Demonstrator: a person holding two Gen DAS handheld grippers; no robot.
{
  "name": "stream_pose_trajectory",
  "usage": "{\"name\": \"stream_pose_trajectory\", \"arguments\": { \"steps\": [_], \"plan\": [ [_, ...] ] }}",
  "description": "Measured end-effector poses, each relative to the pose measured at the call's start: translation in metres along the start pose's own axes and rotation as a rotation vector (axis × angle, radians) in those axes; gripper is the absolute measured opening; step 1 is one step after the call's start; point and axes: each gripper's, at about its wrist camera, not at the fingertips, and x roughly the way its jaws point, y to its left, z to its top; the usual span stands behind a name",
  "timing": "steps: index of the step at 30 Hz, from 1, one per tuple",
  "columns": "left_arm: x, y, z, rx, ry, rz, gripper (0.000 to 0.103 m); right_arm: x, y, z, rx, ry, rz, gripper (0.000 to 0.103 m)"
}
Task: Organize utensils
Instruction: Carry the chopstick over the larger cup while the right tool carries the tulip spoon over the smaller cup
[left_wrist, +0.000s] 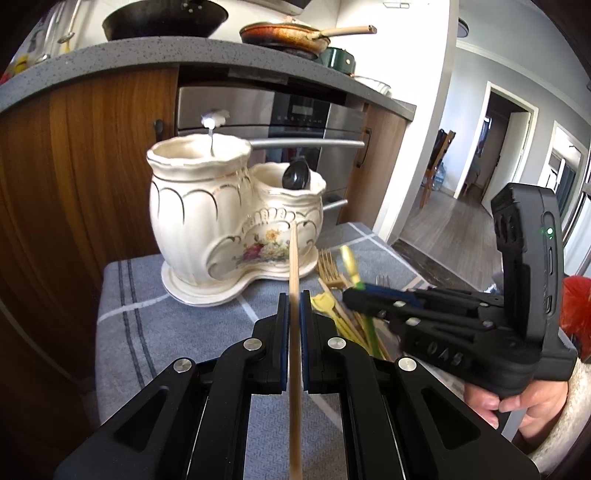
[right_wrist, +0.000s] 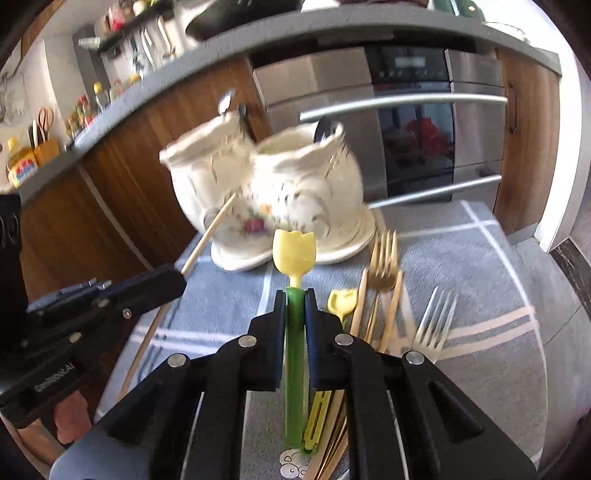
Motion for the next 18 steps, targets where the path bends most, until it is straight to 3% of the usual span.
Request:
{"name": "stream_pose_trajectory", "arguments": {
  "steps": [10,18],
  "plan": [
    [-0.027,-0.001,0.02,-0.014,-0.101,-0.014,0.006,-0.022,-0.012,0.021,0.049,-0.112,0.039,0.01],
    [-0.033,0.019,0.091,0.013,-0.233,0.055,0.006,-0.025,-0.008,0.084,-0.01,-0.248,0.023,0.01]
  ]
}}
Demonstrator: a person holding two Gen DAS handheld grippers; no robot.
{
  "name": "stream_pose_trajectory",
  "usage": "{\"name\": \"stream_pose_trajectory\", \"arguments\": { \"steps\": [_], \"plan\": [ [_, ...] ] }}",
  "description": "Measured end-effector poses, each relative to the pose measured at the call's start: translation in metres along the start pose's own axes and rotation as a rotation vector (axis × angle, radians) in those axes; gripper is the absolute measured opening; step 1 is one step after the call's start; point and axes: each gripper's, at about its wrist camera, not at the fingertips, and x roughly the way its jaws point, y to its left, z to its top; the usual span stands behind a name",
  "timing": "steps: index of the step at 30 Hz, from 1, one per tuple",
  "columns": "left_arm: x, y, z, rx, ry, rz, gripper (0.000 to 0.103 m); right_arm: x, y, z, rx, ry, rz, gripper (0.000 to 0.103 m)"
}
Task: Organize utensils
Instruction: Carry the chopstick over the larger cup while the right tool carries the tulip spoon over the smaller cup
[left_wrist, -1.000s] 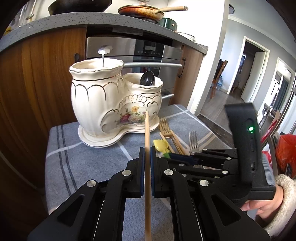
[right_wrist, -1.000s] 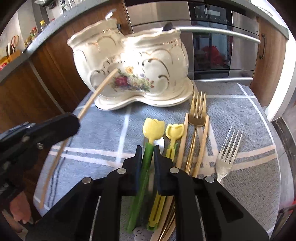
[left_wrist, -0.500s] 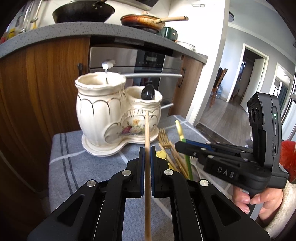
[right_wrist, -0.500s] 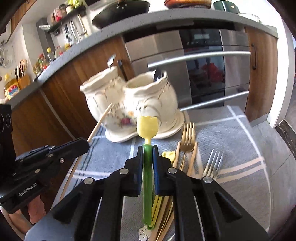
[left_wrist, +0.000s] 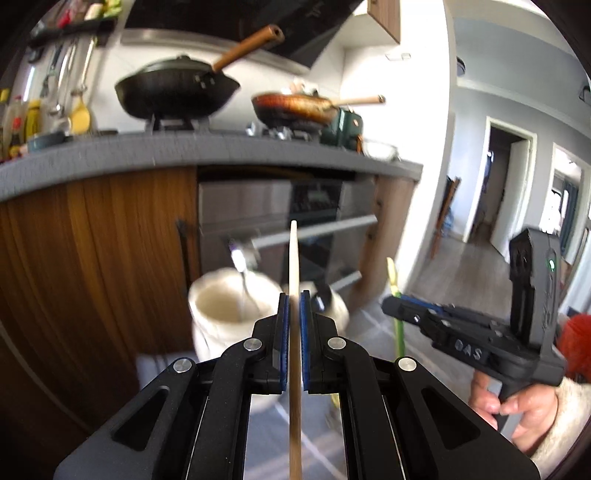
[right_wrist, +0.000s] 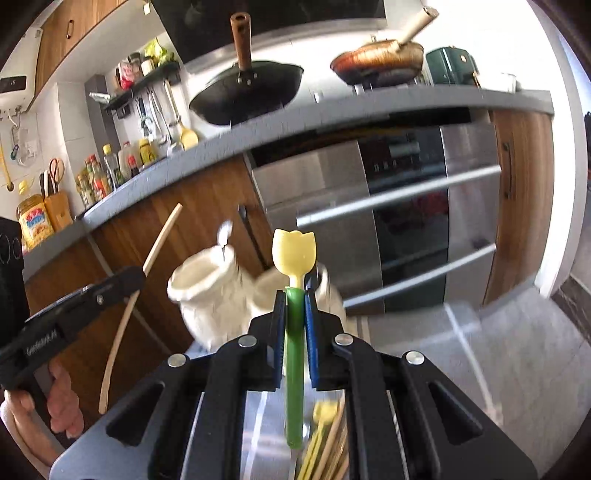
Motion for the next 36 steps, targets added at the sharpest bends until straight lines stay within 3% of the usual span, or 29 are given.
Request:
{"name": "stream_pose_trajectory", "arguments": {
  "steps": [9,13,18,28,36],
  "plan": [
    [0.046,0.03,0.055,-0.034,-0.123,0.028,0.006,0.049,-0.006,0.049,0.015,-0.109,0.021,0.01],
    [0.062,0.034,0.067,-0.025,-0.169,0.042,0.006,0.066,-0.005,0.052,-0.005,-0.153,0.012,0.01],
    [0.081,0.033,0.061,0.019,-0.171,0.09,0.006,0.076,-0.002,0.045,-0.054,-0.193,-0.001,0.01],
    [0.076,0.042,0.035,0.01,-0.158,0.069,0.006,0.082,-0.007,0.026,-0.091,-0.114,0.029,0.01],
    [0.063,0.048,0.012,0.011,-0.079,0.061,0.005,0.074,-0.001,0.01,-0.139,-0.028,0.067,0.01]
  ]
}}
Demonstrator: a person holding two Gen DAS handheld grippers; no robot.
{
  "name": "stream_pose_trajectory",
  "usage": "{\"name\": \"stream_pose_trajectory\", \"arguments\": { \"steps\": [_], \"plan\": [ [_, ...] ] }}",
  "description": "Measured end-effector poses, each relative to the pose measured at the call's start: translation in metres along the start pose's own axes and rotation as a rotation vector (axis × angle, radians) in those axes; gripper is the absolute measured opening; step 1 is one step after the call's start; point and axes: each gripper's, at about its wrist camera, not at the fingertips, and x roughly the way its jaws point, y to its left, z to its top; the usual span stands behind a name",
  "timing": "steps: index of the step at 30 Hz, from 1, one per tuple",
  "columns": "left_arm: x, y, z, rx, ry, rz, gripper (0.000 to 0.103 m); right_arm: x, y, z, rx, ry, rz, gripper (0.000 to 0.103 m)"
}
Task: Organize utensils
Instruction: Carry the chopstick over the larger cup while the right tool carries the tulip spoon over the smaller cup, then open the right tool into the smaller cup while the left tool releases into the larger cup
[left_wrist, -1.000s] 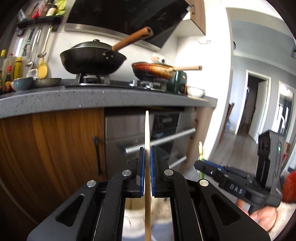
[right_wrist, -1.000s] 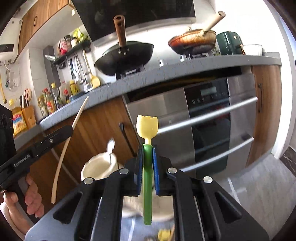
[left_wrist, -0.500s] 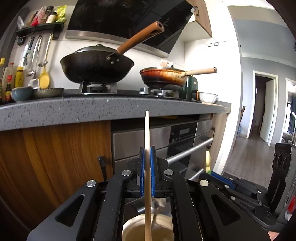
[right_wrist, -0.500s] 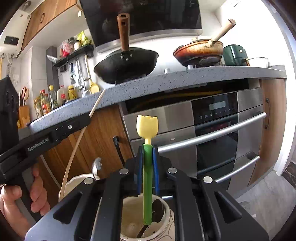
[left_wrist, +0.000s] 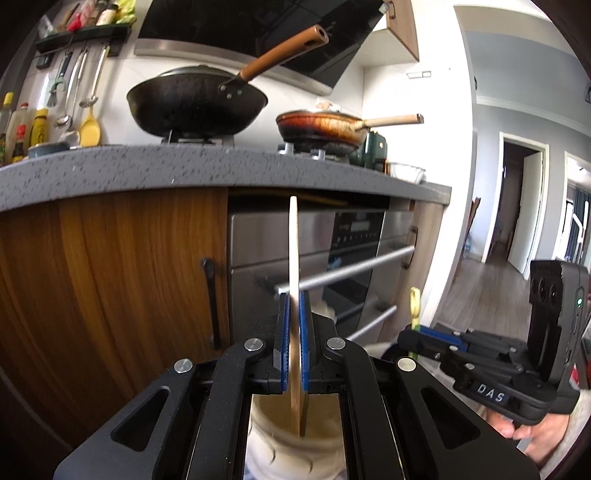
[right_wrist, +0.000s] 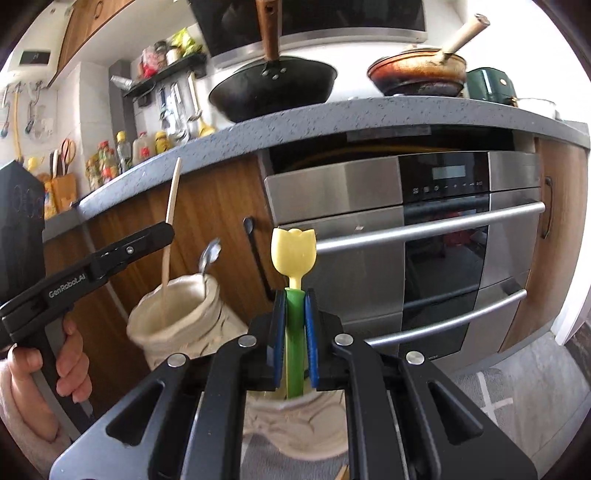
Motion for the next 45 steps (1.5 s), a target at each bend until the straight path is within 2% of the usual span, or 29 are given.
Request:
{"name": "stream_pose_trajectory", "arguments": {
  "steps": [11,17,31,37,43,45],
  "plan": [
    [0.006,-0.001,-0.02,0.018,0.098,-0.001,0.005,0.016,0.003,-0.009,-0.012,0.125,-0.02,0.01],
    [0.01,-0.001,-0.024,0.023,0.126,0.004,0.005,0.018,0.003,-0.01,-0.007,0.143,-0.016,0.01],
    [0.013,0.002,-0.021,0.011,0.137,0.0,0.005,0.019,0.002,-0.008,0.008,0.145,-0.007,0.011],
    [0.006,0.001,-0.02,0.003,0.132,0.008,0.005,0.011,0.004,-0.005,0.005,0.126,-0.01,0.021],
    [-0.007,-0.003,-0.019,-0.017,0.151,0.009,0.007,-0.008,0.008,0.0,0.01,0.115,-0.033,0.036],
    [-0.016,-0.004,-0.019,-0.046,0.165,-0.014,0.016,-0.02,0.01,0.001,0.015,0.117,-0.049,0.05]
  ]
}}
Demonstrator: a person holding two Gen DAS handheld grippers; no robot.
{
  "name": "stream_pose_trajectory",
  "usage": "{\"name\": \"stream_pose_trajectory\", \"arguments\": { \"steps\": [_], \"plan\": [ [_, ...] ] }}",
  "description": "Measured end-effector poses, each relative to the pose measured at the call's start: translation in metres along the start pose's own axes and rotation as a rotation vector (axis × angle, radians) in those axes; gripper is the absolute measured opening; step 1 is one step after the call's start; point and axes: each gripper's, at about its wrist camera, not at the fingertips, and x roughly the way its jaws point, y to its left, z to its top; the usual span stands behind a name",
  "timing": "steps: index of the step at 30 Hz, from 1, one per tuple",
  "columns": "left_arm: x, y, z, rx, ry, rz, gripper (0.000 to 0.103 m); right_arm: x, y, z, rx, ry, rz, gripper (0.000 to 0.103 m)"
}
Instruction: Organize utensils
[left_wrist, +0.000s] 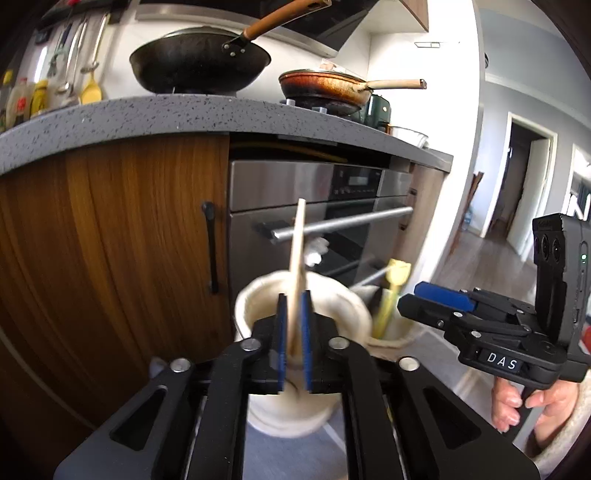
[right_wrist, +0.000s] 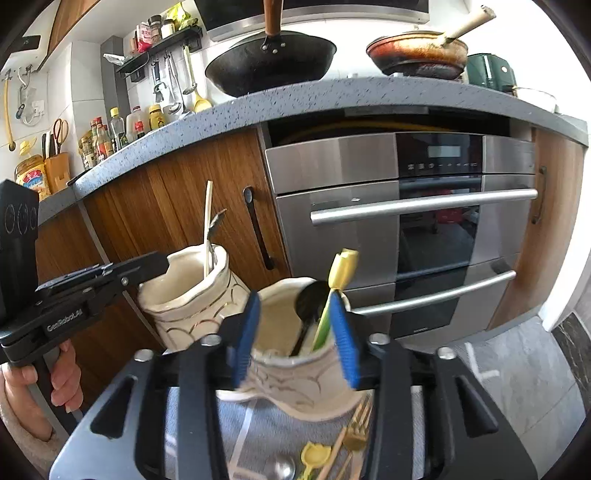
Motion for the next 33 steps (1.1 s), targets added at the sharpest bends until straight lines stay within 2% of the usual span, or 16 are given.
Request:
{"name": "stream_pose_trajectory", "arguments": {
  "steps": [1,5,6,8,10,12,16,21,23,27,30,33],
  "plan": [
    [-0.006,-0.001,-0.002,-0.014,-0.002,-0.004,0.021,-0.008,0.001,-0.001,0.005,0.003,-0.007,0.051],
    [-0.032,-0.014,-0.011,-0.041,-0.001,-0.013,0.025,-0.036,-0.001,-0.01,0.048,0.025,-0.035,0.062],
    [-0.036,-0.018,-0.014,-0.043,0.007,-0.007,0.029,-0.042,-0.002,-0.012,0.061,0.033,-0.041,0.066],
    [-0.046,-0.029,-0.02,-0.046,0.026,0.011,0.035,-0.056,-0.004,-0.017,0.093,0.054,-0.048,0.07],
    [-0.055,-0.037,-0.026,-0.058,0.034,0.012,0.042,-0.067,-0.006,-0.023,0.124,0.08,-0.043,0.071],
    [-0.064,-0.046,-0.033,-0.073,0.043,0.018,0.057,-0.078,-0.007,-0.029,0.144,0.093,-0.041,0.074],
    [-0.073,-0.054,-0.048,-0.123,0.034,0.003,0.07,-0.098,-0.011,-0.045,0.169,0.084,-0.058,0.077],
    [-0.06,-0.061,-0.072,-0.133,0.066,0.022,0.076,-0.104,-0.028,-0.065,0.22,0.072,-0.083,0.082],
    [-0.051,-0.063,-0.081,-0.123,0.088,0.04,0.079,-0.099,-0.035,-0.073,0.214,0.079,-0.122,0.082],
    [-0.042,-0.065,-0.091,-0.062,0.107,0.077,0.085,-0.088,-0.038,-0.087,0.139,0.1,-0.189,0.082],
    [-0.039,-0.061,-0.096,-0.031,0.112,0.101,0.09,-0.078,-0.032,-0.094,0.086,0.12,-0.181,0.082],
    [-0.036,-0.051,-0.098,-0.058,0.127,0.099,0.091,-0.064,-0.021,-0.101,0.029,0.158,-0.168,0.082]
  ]
}}
